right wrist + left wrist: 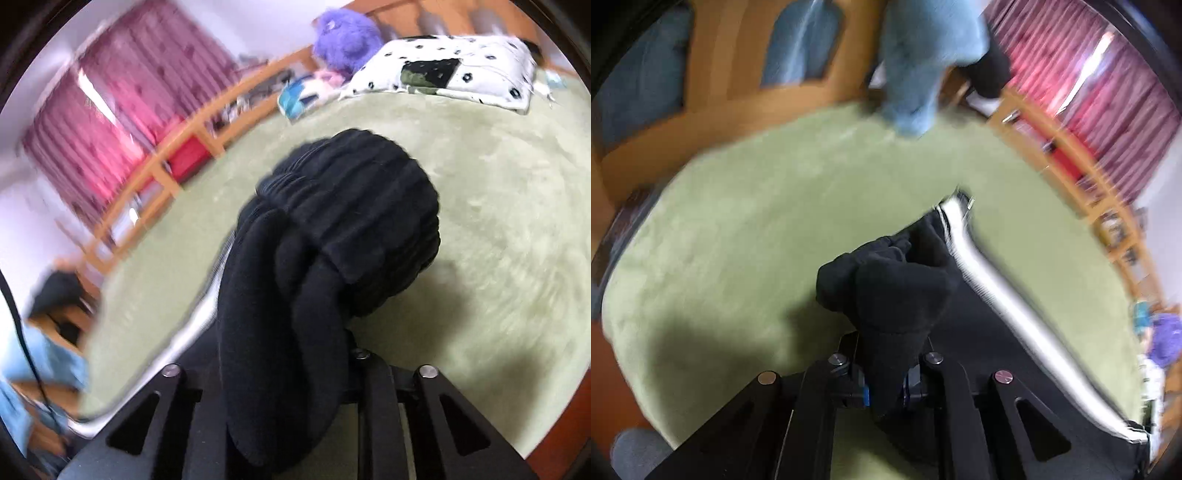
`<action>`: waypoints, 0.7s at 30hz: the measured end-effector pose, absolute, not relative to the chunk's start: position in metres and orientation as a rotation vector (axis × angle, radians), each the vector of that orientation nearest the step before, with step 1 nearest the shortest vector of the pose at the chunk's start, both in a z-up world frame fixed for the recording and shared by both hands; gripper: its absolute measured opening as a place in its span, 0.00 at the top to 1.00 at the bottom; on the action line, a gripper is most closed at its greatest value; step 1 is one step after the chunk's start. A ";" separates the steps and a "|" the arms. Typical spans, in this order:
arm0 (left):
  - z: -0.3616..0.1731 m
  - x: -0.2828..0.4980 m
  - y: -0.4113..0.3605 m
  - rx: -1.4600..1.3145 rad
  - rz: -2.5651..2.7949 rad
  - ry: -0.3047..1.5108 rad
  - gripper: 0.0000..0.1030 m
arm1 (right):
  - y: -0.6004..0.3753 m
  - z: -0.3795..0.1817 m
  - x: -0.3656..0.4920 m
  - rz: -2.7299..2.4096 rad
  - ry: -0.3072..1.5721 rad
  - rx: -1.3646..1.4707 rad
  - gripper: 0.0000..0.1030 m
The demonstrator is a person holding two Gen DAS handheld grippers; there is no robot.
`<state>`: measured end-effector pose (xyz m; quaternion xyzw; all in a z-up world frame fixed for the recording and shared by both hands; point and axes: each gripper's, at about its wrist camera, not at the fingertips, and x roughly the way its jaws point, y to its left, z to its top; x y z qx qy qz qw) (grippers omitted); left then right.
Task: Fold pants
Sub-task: 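Grasp the ribbed cuff with the right tool while the left tool pinches the striped edge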
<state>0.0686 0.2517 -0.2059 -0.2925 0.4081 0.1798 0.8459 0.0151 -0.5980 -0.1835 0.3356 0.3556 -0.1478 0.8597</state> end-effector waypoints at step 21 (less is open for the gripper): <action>-0.178 0.035 0.257 -0.523 0.333 0.892 0.48 | -0.344 -0.132 -0.028 -0.099 0.779 0.311 0.47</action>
